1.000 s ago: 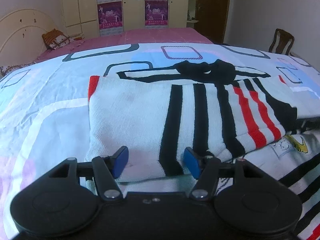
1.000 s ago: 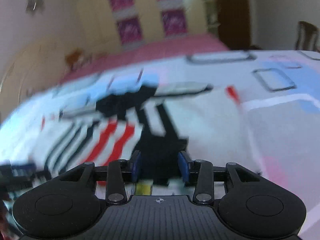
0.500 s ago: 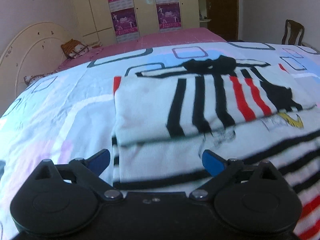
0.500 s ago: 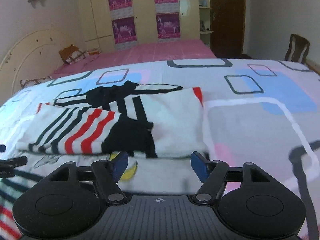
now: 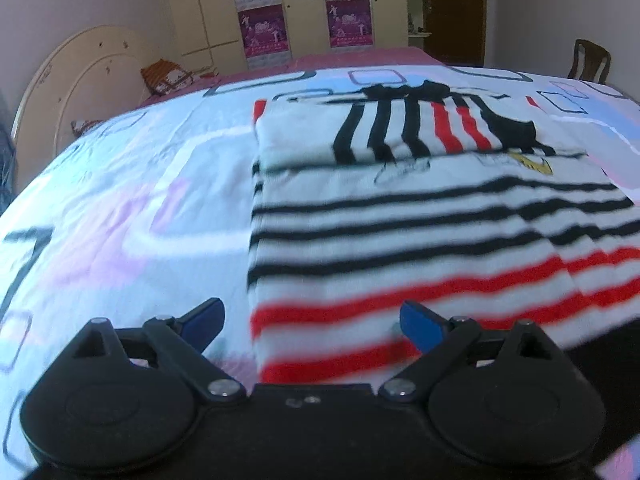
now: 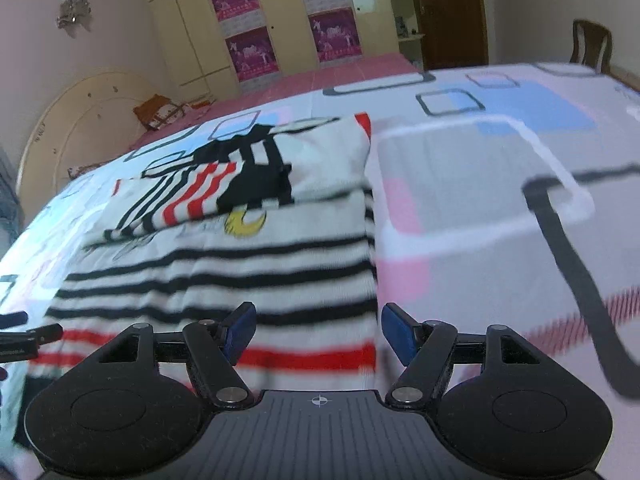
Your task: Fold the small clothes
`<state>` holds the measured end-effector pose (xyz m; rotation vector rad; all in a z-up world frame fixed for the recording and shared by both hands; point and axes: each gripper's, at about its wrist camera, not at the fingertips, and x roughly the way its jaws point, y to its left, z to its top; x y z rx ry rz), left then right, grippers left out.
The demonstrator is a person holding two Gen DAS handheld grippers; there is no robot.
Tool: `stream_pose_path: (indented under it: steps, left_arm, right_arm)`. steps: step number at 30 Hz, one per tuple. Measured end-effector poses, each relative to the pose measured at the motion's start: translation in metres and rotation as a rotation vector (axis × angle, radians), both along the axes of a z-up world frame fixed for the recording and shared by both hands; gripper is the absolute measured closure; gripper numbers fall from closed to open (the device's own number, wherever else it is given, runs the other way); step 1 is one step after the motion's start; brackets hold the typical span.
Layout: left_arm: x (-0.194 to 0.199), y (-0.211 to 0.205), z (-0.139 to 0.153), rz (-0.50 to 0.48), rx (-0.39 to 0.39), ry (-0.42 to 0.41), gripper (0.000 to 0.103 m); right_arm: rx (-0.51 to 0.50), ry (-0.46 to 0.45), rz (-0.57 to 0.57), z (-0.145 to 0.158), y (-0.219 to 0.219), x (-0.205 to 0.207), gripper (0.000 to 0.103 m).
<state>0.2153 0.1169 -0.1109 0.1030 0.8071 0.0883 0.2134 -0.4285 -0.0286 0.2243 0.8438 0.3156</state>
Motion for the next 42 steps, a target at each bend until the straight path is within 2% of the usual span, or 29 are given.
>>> stream_pose_path:
  steps: [2,5,8,13,15,17,19,20,25,27,29,32,33,34,35,38,40,42]
  left_arm:
    - [-0.016,0.003,-0.002,0.012,-0.006,0.013,0.012]
    - [-0.038,0.012,-0.004,0.036,-0.064,0.028,0.019]
    - [-0.057,0.025,-0.007,0.068,-0.181,0.039,0.027]
    - [-0.081,0.045,-0.011,0.105,-0.375,0.018,0.031]
    - [-0.087,0.051,-0.013,0.102,-0.49,0.01,0.035]
    - [-0.091,0.055,-0.017,0.093,-0.593,0.012,0.053]
    - [-0.092,0.059,-0.023,0.099,-0.681,0.01,0.055]
    - [-0.091,0.06,-0.025,0.104,-0.7,0.005,0.055]
    - [-0.076,0.069,-0.034,0.096,-0.823,0.001,0.055]
    - [-0.069,0.074,-0.041,0.077,-0.905,0.01,0.055]
    - [-0.068,0.079,-0.047,0.101,-0.973,0.004,0.055]
    - [-0.073,0.073,-0.045,0.081,-0.951,0.007,0.057]
    - [-0.075,0.07,-0.045,0.069,-0.944,0.008,0.059]
    - [-0.076,0.069,-0.044,0.069,-0.932,0.007,0.064]
    - [-0.076,0.07,-0.045,0.077,-0.922,0.011,0.073]
    - [-0.069,0.076,-0.049,0.107,-0.926,0.027,0.084]
    - [-0.069,0.073,-0.045,0.107,-0.881,0.021,0.098]
    - [-0.079,0.076,-0.04,0.106,-0.906,-0.044,0.098]
  right_arm:
    - [0.007,0.012,-0.001,-0.003,-0.008,-0.013,0.034]
    - [0.053,0.036,-0.001,-0.007,-0.018,-0.031,0.034]
    - [0.168,0.095,-0.032,-0.017,-0.032,-0.043,0.034]
    - [0.311,0.158,-0.044,-0.029,-0.048,-0.058,0.035]
    - [0.366,0.179,-0.045,-0.03,-0.051,-0.061,0.035]
    - [0.424,0.202,-0.042,-0.033,-0.053,-0.065,0.037]
    - [0.461,0.228,-0.036,-0.036,-0.053,-0.066,0.049]
    - [0.488,0.253,-0.032,-0.039,-0.053,-0.065,0.055]
    - [0.57,0.284,-0.014,-0.044,-0.054,-0.059,0.057]
    - [0.6,0.289,-0.01,-0.048,-0.055,-0.057,0.057]
    - [0.636,0.301,0.003,-0.052,-0.053,-0.056,0.057]
    - [0.65,0.306,0.024,-0.052,-0.051,-0.058,0.057]
    - [0.645,0.301,0.026,-0.052,-0.05,-0.06,0.066]
    - [0.646,0.304,0.026,-0.053,-0.05,-0.062,0.074]
    - [0.652,0.317,0.026,-0.054,-0.05,-0.062,0.092]
    - [0.64,0.316,0.029,-0.056,-0.05,-0.059,0.094]
    - [0.625,0.299,0.034,-0.053,-0.05,-0.057,0.097]
    - [0.611,0.243,0.037,-0.041,-0.053,-0.063,0.098]
